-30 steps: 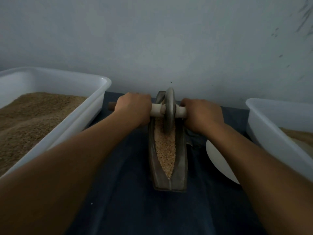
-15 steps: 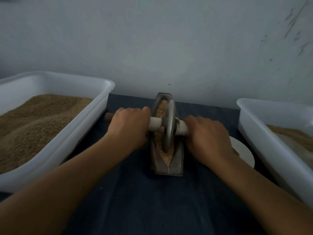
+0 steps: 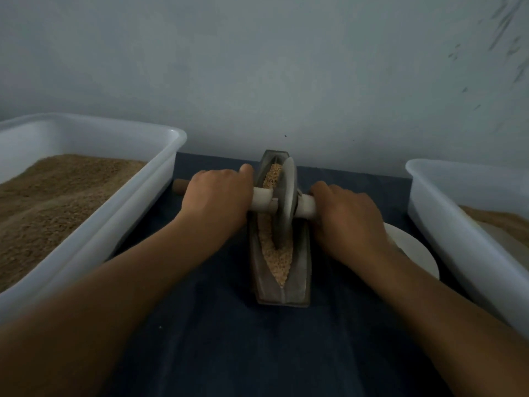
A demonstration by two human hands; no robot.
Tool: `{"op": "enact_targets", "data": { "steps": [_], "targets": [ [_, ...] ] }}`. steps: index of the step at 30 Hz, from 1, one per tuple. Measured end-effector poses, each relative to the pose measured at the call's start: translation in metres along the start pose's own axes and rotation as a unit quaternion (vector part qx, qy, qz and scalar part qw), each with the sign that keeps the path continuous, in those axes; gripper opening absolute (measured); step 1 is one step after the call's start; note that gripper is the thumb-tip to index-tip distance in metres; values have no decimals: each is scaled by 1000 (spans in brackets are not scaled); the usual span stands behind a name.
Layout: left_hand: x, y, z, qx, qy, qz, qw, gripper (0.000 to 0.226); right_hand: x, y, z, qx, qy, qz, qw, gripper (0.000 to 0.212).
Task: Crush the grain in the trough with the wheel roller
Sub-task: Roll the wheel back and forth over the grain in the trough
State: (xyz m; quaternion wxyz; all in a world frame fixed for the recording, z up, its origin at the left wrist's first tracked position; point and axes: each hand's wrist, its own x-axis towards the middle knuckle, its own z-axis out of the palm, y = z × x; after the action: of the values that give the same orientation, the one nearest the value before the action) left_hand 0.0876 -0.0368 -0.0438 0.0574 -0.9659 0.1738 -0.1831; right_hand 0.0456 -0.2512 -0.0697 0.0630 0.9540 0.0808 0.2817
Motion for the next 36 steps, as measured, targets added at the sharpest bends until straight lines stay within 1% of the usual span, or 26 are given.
{"op": "enact_targets", "data": {
  "steps": [3,7,10,12,18,23,26,28,30,32,34,36],
  "targets": [
    [19,-3,1,-32,-41,-26,998,37,23,4,10,-29,-15,7,999,24],
    [47,-6,2,-49,-100,-26,993,38,51,12,22,-9,-35,19,999,24],
    [65,-6,0,-31,-133,-23,990,41,68,19,30,12,-90,38,995,25],
    [71,-5,-2,-24,-144,-21,989,41,74,23,33,23,-110,40,993,27],
    [66,-3,0,-26,-148,-31,988,43,76,27,36,20,-103,19,994,25],
    [54,-9,-1,-29,-195,-7,980,56,63,18,26,7,-53,-2,999,26],
    [41,-10,2,-30,-172,8,985,51,45,8,17,-4,-12,-2,1000,23],
    [32,-12,2,-27,-159,26,986,46,31,1,9,-37,3,10,999,25],
    [22,-15,0,-31,-145,43,988,40,15,-4,2,-56,0,13,998,28],
    [12,-18,-3,-22,-132,56,989,43,0,-7,-6,-57,-2,9,998,31],
    [3,-19,-6,-10,-118,68,991,46,-11,-9,-14,-47,-10,6,999,33],
    [-3,-19,-9,-12,-92,76,993,44,-17,-10,-21,-25,-20,8,999,32]
  ]
}}
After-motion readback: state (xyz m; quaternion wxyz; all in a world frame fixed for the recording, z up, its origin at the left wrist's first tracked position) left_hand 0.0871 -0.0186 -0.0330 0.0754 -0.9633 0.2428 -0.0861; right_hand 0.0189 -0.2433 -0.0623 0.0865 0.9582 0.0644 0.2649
